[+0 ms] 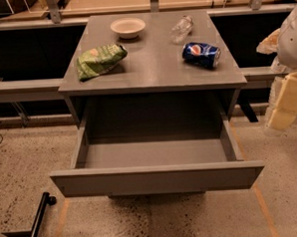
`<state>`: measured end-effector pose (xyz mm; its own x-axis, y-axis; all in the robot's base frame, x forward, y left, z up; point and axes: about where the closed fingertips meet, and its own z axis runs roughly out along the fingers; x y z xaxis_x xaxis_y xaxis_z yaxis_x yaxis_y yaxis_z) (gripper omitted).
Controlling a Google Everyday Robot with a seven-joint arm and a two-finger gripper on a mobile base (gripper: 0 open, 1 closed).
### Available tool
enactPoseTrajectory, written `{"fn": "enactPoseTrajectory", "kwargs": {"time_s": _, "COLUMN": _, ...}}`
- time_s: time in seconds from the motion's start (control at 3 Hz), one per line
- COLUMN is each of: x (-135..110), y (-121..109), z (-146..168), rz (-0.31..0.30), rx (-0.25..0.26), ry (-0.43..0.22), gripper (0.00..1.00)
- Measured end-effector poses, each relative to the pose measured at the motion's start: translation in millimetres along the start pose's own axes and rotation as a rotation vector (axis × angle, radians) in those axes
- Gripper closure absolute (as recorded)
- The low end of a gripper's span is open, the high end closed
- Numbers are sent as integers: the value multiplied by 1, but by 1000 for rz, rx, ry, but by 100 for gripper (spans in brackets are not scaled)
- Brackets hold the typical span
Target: Close top drawer
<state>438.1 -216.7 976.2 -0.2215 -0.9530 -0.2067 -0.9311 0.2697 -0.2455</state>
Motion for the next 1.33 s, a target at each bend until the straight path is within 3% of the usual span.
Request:
{"fn": "enactPoseTrajectory", "kwargs": {"time_s": 0.33, "x": 0, "y": 0, "z": 0, "rz": 0, "rx": 0, "ry": 0, "gripper": 0}}
{"fn": "enactPoseTrajectory", "kwargs": {"time_s": 0.67, "x": -1, "y": -1, "z": -2, "rz": -1, "rx": 10, "ry": -3, "gripper": 16}}
{"fn": "enactPoseTrajectory", "kwargs": {"time_s": 1.0, "x": 13, "y": 10, "z": 3, "rz": 20, "rx": 0, "ry": -4, "gripper": 40}}
{"fn": "enactPoseTrajectory", "kwargs": {"time_s": 1.33, "x": 28, "y": 21, "z": 33, "rz": 30, "rx": -47, "ry": -12, "gripper": 64}}
